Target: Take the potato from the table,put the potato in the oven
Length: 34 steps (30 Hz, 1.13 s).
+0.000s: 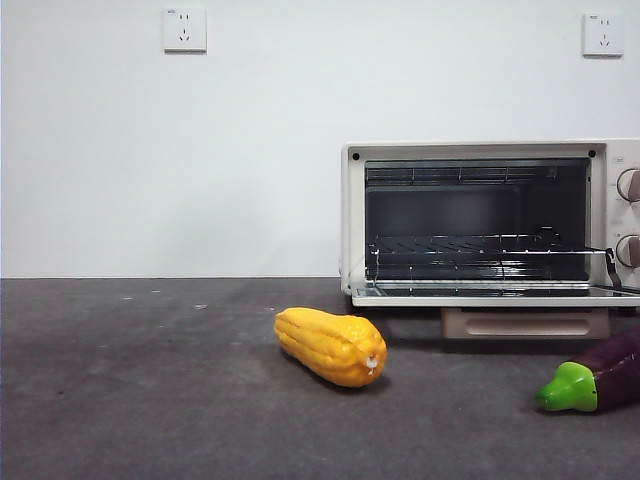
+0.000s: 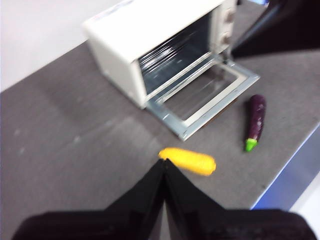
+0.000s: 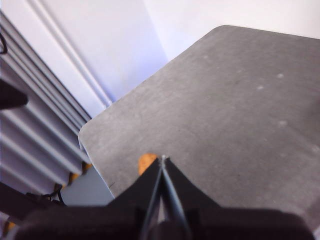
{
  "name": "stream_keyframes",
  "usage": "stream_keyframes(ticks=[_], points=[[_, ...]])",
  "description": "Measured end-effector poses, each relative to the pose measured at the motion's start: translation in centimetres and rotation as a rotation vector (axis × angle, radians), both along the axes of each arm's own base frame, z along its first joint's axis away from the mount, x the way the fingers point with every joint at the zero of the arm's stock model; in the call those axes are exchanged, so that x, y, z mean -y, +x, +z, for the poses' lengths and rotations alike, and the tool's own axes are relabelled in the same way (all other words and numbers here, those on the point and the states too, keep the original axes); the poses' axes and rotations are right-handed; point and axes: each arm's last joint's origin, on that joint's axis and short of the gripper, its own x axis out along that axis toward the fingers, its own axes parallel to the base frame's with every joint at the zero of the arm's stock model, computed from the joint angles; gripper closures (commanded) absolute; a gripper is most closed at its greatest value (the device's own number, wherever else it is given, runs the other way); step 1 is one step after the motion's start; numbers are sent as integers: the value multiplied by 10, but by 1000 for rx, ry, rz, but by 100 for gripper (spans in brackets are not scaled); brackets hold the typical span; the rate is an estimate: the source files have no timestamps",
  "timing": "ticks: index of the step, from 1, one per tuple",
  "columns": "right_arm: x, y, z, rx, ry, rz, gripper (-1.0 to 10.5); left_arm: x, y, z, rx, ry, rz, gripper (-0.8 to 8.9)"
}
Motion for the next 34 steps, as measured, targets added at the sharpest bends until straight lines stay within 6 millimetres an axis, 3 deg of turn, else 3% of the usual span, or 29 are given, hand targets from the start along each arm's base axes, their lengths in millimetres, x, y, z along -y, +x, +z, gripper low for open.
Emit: stream_keyframes(ticks=[10, 14, 19, 24, 31, 34], points=[[-89, 24, 9, 32, -118, 133, 949, -89, -64, -46, 37, -215, 110, 819], [-122, 31, 8, 53, -129, 186, 949, -114, -81, -64, 70, -287, 153, 819], [-162, 36, -6, 57, -163, 247, 948, -139, -100, -85, 103, -370, 157, 819], [-200, 38, -33, 69, -237, 267, 948, -149, -108, -110, 110, -396, 160, 819], [-238, 33, -74, 119, -344, 289, 921, -140, -100, -135, 66, -344, 159, 819], [-259, 40, -107, 106, -381, 300, 599, -134, -96, -141, 36, -324, 153, 819]])
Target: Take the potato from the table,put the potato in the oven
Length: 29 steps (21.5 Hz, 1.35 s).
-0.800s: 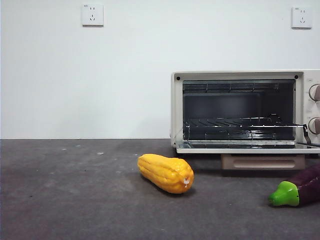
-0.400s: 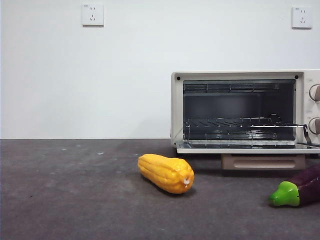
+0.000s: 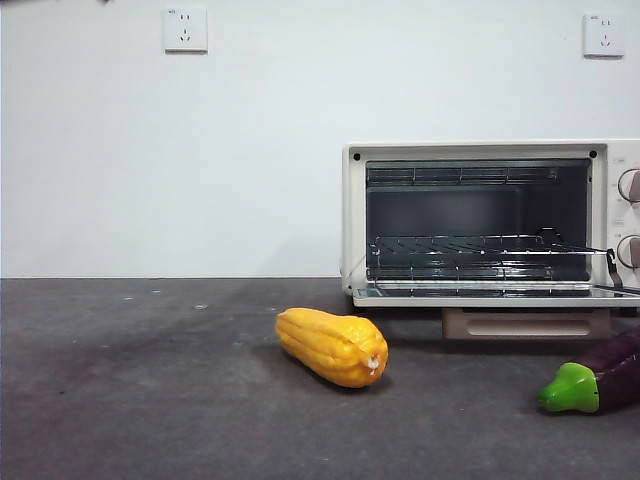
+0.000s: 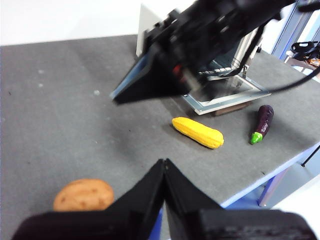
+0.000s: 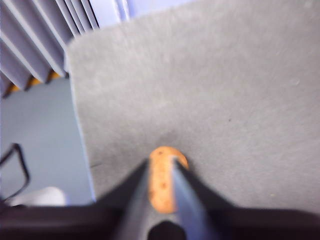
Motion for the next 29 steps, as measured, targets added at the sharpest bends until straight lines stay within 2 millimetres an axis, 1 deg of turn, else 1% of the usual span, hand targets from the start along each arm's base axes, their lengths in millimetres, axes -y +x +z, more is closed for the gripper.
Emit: stream_keyframes(ticks=[2, 3, 4, 7, 9, 10, 12, 16, 17, 18, 21, 24, 28, 29], points=[[-9, 5, -22, -12, -44, -11, 417, 0, 0, 0, -6, -6, -6, 819], [-13, 7, -30, -15, -59, -15, 368, 0, 0, 0, -7, -7, -5, 819], [-16, 8, -39, -12, -74, -19, 344, 0, 0, 0, -7, -7, -5, 819], [-24, 11, -56, 43, -114, -5, 331, -1, 1, 0, 9, 4, 47, 818], [-33, 9, -69, 69, -127, 32, 245, -2, 1, 0, 18, 10, 76, 819], [-36, 7, -77, 66, -143, 44, 245, -2, 2, 0, 22, 12, 86, 819], [-44, 3, -97, 42, -179, 64, 245, -2, 2, 0, 22, 13, 88, 819], [-57, 0, -147, -15, -261, 83, 245, -2, 1, 0, 21, 12, 83, 819], [-59, -2, -154, -21, -274, 88, 245, -2, 1, 0, 19, 11, 80, 819], [-61, -4, -158, -22, -276, 93, 245, -1, 1, 0, 15, 8, 65, 819], [-68, -8, -155, -4, -217, 97, 245, -1, 1, 0, 7, 2, 40, 819], [-71, -8, -157, -6, -198, 89, 245, 0, 1, 0, 3, -1, 27, 819], [-74, -5, -181, -35, -220, 73, 249, 0, 0, 0, -2, -4, 13, 819], [-75, -5, -184, -36, -215, 70, 250, 0, 0, 0, -2, -5, 13, 819]])
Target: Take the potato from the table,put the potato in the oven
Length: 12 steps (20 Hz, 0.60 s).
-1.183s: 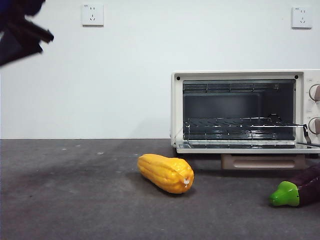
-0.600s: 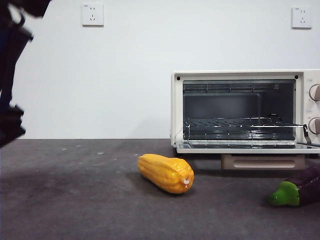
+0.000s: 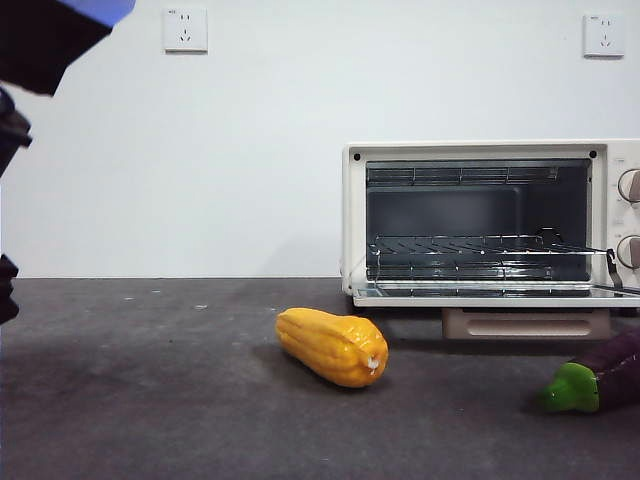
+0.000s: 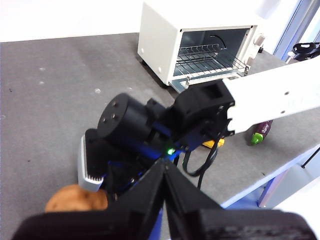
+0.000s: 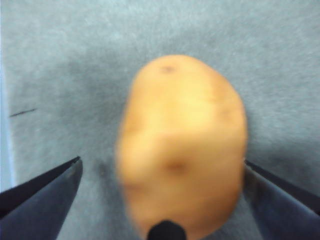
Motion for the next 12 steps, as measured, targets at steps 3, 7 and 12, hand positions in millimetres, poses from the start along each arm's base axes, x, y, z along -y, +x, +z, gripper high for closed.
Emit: stream_keyframes(ticks=[3, 7, 12], points=[[-3, -1, 2, 0, 35, -11, 407, 0, 0, 0, 0, 1, 0, 819], [-4, 1, 3, 19, 46, -66, 823, 0, 0, 0, 0, 0, 0, 819], [-3, 1, 2, 11, 37, -73, 958, 0, 0, 0, 1, 1, 4, 819]])
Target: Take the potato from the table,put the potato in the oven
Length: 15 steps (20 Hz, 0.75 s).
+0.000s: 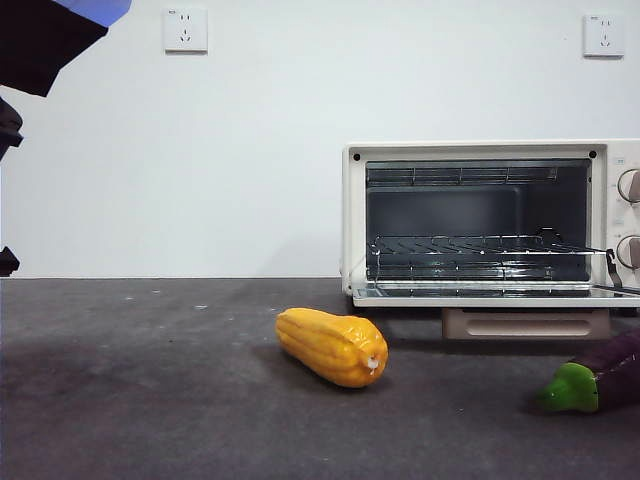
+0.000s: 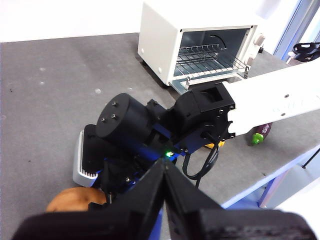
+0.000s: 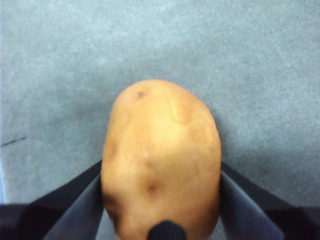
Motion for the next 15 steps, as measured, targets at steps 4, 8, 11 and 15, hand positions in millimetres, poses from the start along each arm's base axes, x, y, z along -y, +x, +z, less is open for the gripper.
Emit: stream_keyframes(ticks=[4, 8, 11, 15], points=[[8, 2, 15, -40, -98, -22, 958, 0, 0, 0, 0, 0, 0, 819], [23, 11, 76, -60, -148, -54, 946, 0, 0, 0, 1, 0, 0, 819], [45, 15, 116, -68, -205, -92, 946, 0, 0, 0, 1, 0, 0, 819], [68, 21, 158, -14, -188, -179, 946, 0, 0, 0, 0, 1, 0, 818]])
